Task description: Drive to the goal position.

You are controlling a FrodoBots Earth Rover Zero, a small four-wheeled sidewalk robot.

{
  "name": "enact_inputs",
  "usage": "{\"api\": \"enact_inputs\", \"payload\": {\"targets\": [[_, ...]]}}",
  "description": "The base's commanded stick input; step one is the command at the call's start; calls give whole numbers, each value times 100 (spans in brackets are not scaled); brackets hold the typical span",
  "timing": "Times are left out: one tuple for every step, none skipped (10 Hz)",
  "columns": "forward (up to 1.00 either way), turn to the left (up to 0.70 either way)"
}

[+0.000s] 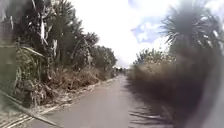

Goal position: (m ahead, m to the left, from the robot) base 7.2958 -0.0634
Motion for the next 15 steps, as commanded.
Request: {"api": "enact_inputs", "payload": {"targets": [[70,-11],[70,-11],[70,-11],[70,0],[70,0],[70,0],[70,0],[70,0],[70,0],[70,-1],[70,-1],[70,-5],[70,-5],[70,-4],[70,-4]]}}
